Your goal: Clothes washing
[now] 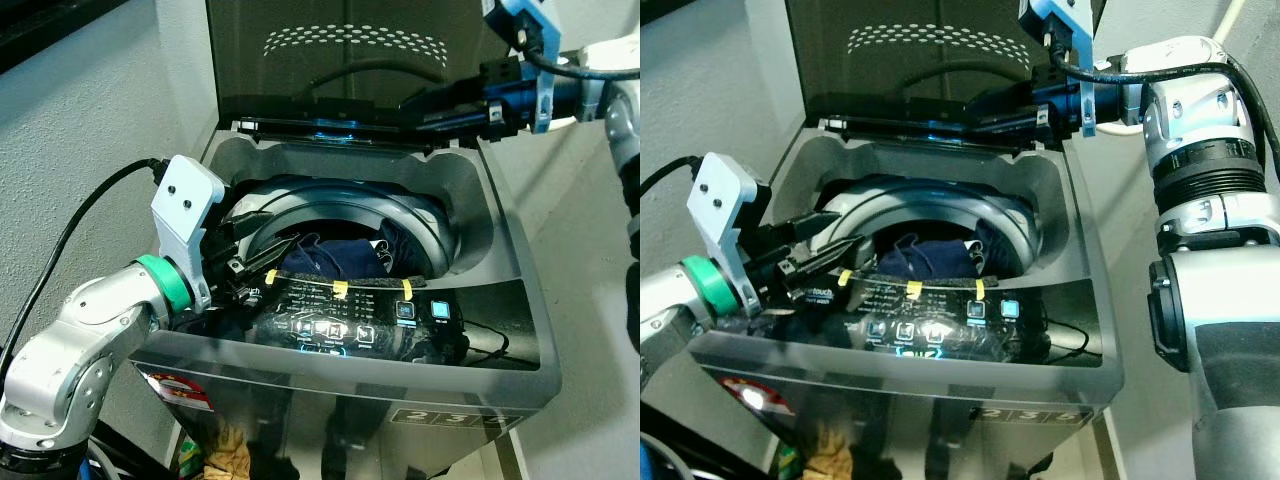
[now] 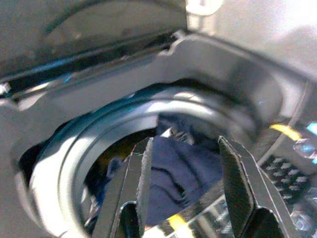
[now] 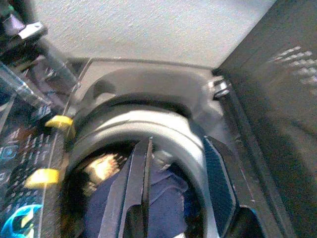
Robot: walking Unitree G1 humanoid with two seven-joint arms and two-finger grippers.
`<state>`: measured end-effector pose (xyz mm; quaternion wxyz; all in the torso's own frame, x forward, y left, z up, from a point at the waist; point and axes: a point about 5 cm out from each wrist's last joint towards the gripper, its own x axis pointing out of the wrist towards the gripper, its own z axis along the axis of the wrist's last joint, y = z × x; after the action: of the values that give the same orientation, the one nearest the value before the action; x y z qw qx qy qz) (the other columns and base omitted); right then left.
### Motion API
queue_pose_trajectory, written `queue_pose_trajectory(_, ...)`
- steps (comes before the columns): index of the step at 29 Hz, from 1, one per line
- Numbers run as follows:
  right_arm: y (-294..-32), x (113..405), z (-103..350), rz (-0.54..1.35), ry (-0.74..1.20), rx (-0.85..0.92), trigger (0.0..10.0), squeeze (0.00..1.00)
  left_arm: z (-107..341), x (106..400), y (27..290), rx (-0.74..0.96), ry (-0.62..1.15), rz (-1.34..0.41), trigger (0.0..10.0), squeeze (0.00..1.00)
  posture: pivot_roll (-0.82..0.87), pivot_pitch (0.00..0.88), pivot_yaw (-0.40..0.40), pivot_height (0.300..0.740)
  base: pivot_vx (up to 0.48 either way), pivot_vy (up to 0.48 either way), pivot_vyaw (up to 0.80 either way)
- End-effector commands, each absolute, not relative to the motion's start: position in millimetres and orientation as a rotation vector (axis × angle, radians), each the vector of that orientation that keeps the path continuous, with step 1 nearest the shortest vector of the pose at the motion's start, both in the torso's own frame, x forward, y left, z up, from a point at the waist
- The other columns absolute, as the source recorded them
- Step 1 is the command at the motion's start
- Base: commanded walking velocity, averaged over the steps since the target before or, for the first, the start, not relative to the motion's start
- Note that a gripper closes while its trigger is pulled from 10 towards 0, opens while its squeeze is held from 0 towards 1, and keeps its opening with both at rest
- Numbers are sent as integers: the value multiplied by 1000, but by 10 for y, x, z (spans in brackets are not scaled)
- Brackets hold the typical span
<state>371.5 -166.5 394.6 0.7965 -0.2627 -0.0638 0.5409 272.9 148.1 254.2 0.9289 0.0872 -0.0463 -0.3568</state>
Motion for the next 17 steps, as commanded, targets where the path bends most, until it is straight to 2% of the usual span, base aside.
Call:
queue_pose_trajectory(1,-1616,3847,3701,1038,-178,-432,10000,0,2476,2808,1572,209,-77,-630,10000,0,153,18,52,740,0,0,0)
queue_pose_trajectory(2,-1616,3847,3701,1038,-178,-432,10000,0,2476,2808,1572,209,-77,-630,10000,0,153,18,52,740,0,0,0)
queue_pose_trajectory(4,-1564,4049,3057,690,-211,-58,10000,0,2450,2877,1672,194,-95,-485,10000,0,156,22,55,740,0,0,0)
queue_pose_trajectory(5,-1564,4049,3057,690,-211,-58,10000,0,2450,2877,1672,194,-95,-485,10000,0,156,22,55,740,0,0,0)
queue_pose_trajectory(6,-1570,4060,2778,568,-197,84,10000,0,2449,2886,1689,181,-107,-446,10000,0,156,22,55,740,0,0,0)
queue_pose_trajectory(7,-1570,4060,2778,568,-197,84,10000,0,2449,2886,1689,181,-107,-446,10000,0,156,22,55,740,0,0,0)
queue_pose_trajectory(8,-1564,4020,2516,438,-206,233,10000,0,2436,2891,1722,175,-111,-400,10000,0,149,26,51,740,0,0,0)
queue_pose_trajectory(13,-1403,3811,2192,314,-223,347,10000,0,2373,2906,1798,147,-106,-298,10000,0,132,29,47,740,0,0,173)
queue_pose_trajectory(15,-1295,3657,2158,293,-283,415,10000,0,2337,2896,1746,134,-120,-295,10000,0,127,24,23,740,0,0,800)
queue_pose_trajectory(17,-1295,3657,2158,293,-283,415,10000,0,2337,2896,1746,134,-120,-295,10000,0,127,24,23,740,0,0,800)
